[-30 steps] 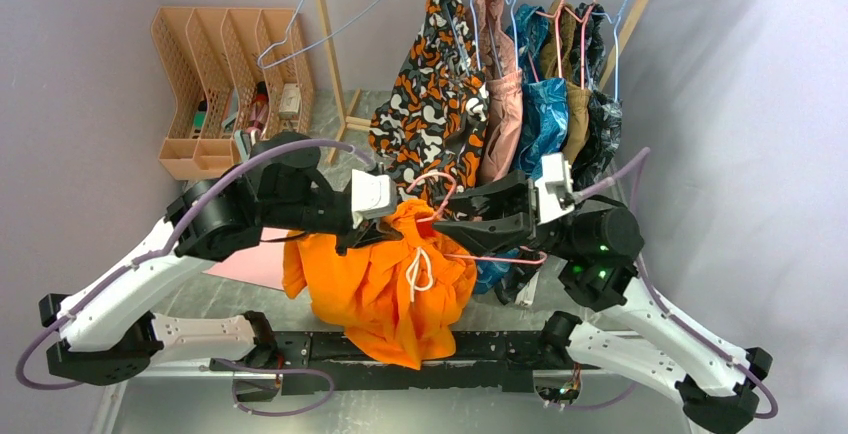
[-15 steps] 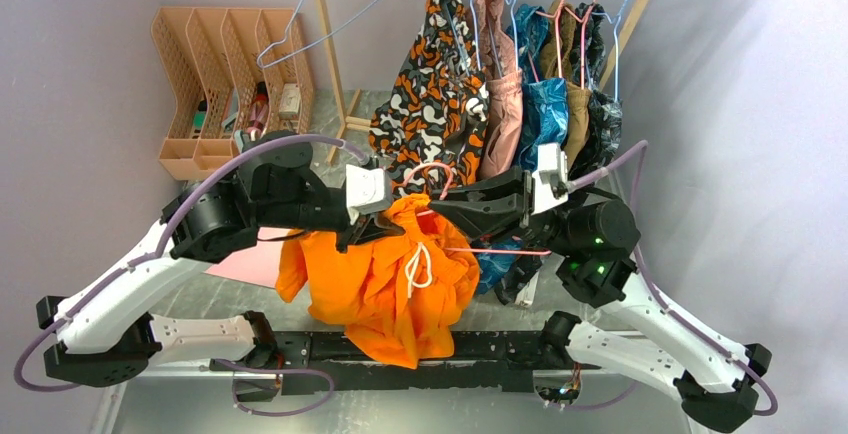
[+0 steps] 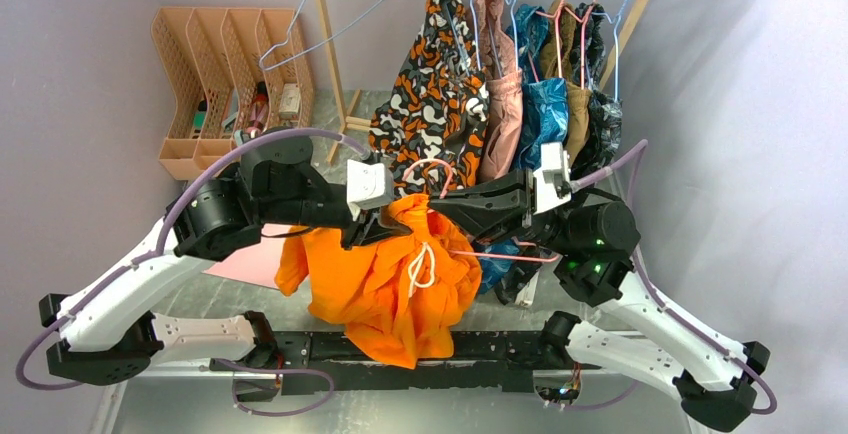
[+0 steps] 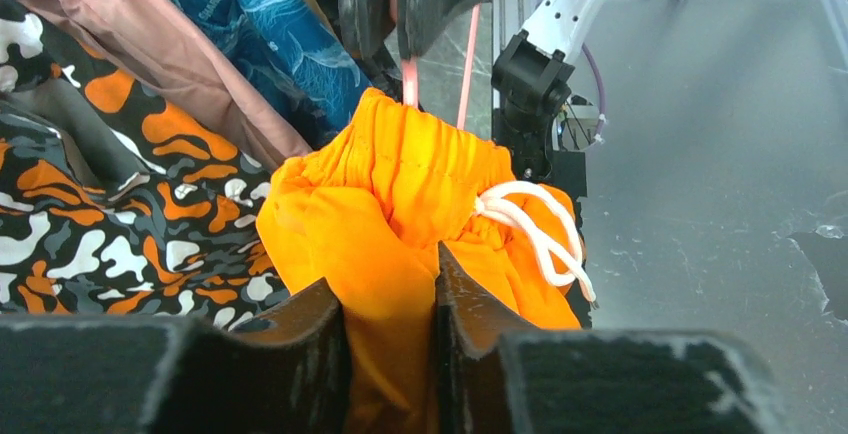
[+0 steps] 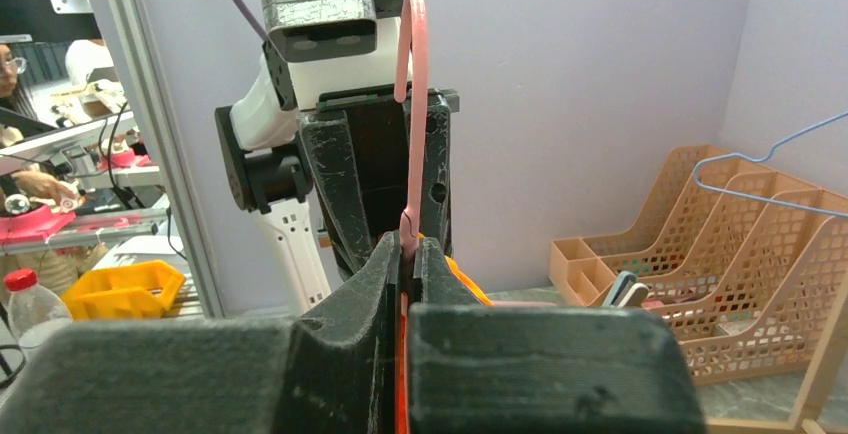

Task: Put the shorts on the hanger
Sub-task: Hang the shorts on the hanger.

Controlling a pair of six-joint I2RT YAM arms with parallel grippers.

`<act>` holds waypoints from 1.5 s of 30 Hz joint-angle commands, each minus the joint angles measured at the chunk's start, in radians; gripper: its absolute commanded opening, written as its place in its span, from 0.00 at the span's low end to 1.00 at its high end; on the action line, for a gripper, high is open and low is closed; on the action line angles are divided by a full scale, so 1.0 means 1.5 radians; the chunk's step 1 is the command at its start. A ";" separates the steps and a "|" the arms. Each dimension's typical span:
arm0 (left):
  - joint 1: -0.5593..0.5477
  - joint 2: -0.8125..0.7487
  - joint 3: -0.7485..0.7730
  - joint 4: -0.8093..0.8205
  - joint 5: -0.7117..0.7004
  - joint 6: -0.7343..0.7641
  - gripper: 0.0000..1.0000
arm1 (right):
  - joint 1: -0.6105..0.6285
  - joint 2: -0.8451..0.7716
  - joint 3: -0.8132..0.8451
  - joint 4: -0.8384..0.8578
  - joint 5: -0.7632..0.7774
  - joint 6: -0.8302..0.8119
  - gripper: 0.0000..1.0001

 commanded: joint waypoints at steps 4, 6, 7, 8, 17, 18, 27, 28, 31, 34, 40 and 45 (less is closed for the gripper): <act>-0.002 0.010 0.025 0.068 0.047 -0.009 0.35 | 0.001 0.005 -0.015 0.071 -0.007 0.027 0.00; -0.001 0.012 0.024 0.070 0.051 -0.009 0.37 | 0.002 0.007 -0.017 0.078 -0.010 0.030 0.00; -0.002 0.013 0.023 0.070 0.054 -0.008 0.37 | 0.001 0.008 -0.018 0.083 -0.011 0.032 0.00; -0.003 0.016 0.022 0.069 0.056 -0.009 0.37 | 0.001 0.010 -0.019 0.087 -0.014 0.035 0.00; -0.002 0.028 0.002 0.073 0.051 -0.014 0.07 | 0.002 0.023 -0.021 0.110 -0.031 0.051 0.00; -0.002 0.025 -0.004 0.076 0.041 -0.015 0.07 | 0.001 0.023 -0.021 0.106 -0.029 0.051 0.00; -0.001 -0.129 -0.159 0.188 -0.230 -0.051 0.07 | 0.001 0.009 0.018 -0.047 0.038 0.020 0.63; -0.001 -0.152 -0.177 0.197 -0.254 -0.058 0.07 | 0.001 0.007 0.023 -0.064 0.047 0.013 0.76; -0.001 -0.211 -0.212 0.204 -0.313 -0.074 0.07 | 0.001 0.001 0.041 -0.112 0.078 -0.001 0.85; -0.001 -0.271 -0.236 0.198 -0.375 -0.093 0.07 | 0.001 -0.012 0.052 -0.144 0.114 -0.006 0.90; -0.001 -0.394 -0.250 0.184 -0.417 -0.103 0.07 | 0.001 -0.015 0.058 -0.252 0.230 0.009 0.93; -0.002 -0.439 -0.211 0.155 -0.382 -0.086 0.07 | 0.001 -0.021 -0.001 -0.252 0.281 0.022 0.92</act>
